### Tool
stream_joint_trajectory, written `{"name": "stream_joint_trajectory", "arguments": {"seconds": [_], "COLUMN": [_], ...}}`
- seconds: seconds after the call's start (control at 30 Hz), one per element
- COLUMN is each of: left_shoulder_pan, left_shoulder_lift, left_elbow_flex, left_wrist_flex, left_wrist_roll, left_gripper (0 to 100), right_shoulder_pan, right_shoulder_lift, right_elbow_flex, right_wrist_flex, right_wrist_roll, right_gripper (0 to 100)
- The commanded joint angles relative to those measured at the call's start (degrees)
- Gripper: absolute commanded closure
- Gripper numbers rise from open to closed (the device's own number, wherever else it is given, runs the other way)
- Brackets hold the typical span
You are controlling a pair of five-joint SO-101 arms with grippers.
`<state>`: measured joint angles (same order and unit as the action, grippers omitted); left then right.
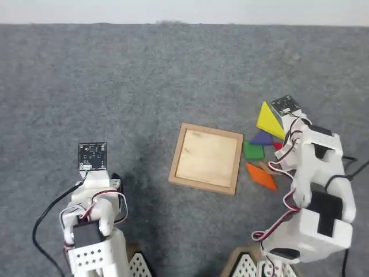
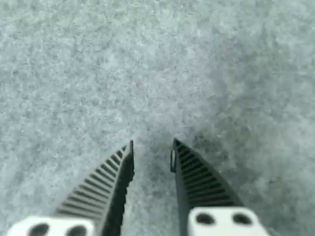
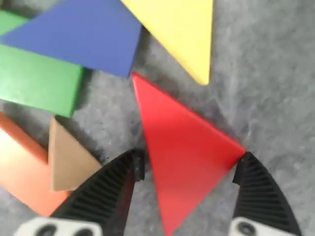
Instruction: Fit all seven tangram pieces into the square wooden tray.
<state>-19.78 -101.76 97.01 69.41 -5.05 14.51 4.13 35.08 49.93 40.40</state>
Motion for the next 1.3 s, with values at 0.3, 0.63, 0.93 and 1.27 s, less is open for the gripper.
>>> {"name": "stream_joint_trajectory", "arguments": {"seconds": [0.3, 0.63, 0.93, 1.27], "left_shoulder_pan": [-0.1, -0.1, -0.1, -0.1], "left_shoulder_lift": [0.2, 0.2, 0.2, 0.2], "left_elbow_flex": [-0.5, -0.5, -0.5, -0.5], "left_wrist_flex": [0.4, 0.4, 0.4, 0.4], "left_wrist_roll": [-0.6, -0.6, -0.6, -0.6], "left_gripper": [88, 88, 88, 88], "right_shoulder_pan": [0.1, 1.8, 2.1, 2.6], "right_shoulder_lift": [0.0, 2.2, 2.2, -3.6], "right_elbow_flex": [-3.3, -3.4, -3.4, -2.8], "right_wrist_flex": [-2.8, -2.1, 1.4, 1.5], "right_wrist_roll": [10.5, 11.7, 11.6, 4.1], "right_gripper": [69.9, 70.2, 84.6, 85.2]}}
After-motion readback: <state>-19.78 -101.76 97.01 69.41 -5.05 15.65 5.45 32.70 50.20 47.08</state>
